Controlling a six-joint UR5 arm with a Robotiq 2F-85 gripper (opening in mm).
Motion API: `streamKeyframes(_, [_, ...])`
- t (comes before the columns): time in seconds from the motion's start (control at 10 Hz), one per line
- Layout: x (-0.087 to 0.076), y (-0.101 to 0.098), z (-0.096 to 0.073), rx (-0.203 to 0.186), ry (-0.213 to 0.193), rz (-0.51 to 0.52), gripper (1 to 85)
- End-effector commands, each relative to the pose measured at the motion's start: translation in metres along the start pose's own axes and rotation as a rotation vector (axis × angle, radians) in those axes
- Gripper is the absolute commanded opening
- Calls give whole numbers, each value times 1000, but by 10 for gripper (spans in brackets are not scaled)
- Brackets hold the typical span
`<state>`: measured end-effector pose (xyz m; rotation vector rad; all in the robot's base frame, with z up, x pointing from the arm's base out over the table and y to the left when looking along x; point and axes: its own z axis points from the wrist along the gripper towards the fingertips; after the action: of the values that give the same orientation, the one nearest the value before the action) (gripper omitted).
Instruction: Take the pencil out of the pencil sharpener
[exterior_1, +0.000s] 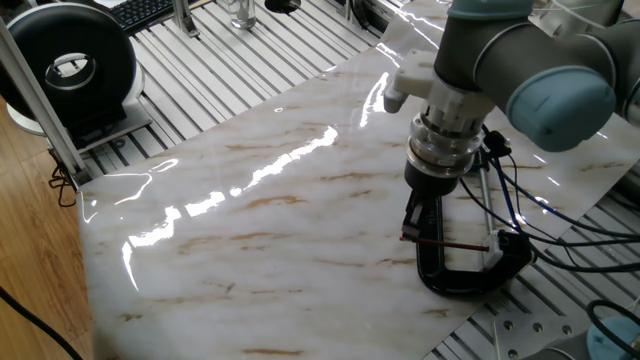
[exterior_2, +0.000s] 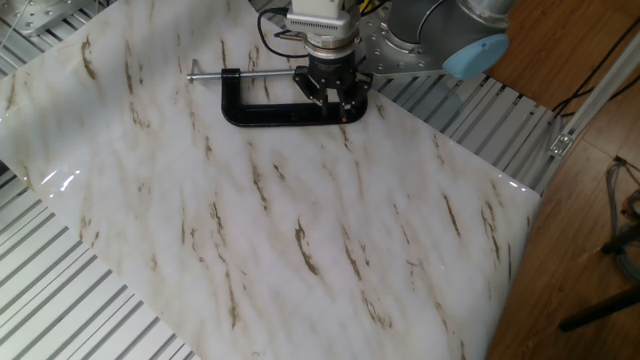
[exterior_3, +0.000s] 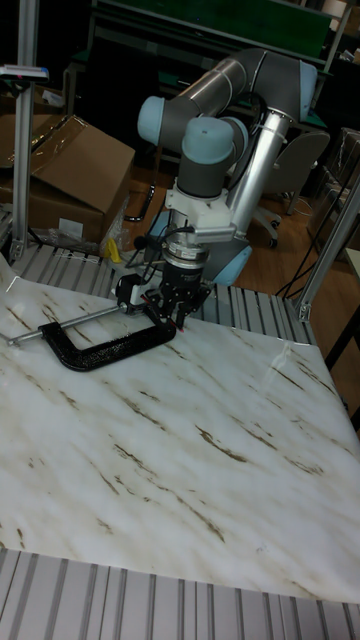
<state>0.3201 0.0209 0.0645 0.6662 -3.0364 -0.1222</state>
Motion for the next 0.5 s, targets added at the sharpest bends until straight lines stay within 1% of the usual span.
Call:
streamKeyframes(0.0, [0, 1, -1, -6, 2, 16, 317])
streamKeyframes(0.3, [-5, -5, -1, 17, -17, 16, 310])
streamKeyframes(0.4, [-4, -6, -1, 22, -17, 13, 310])
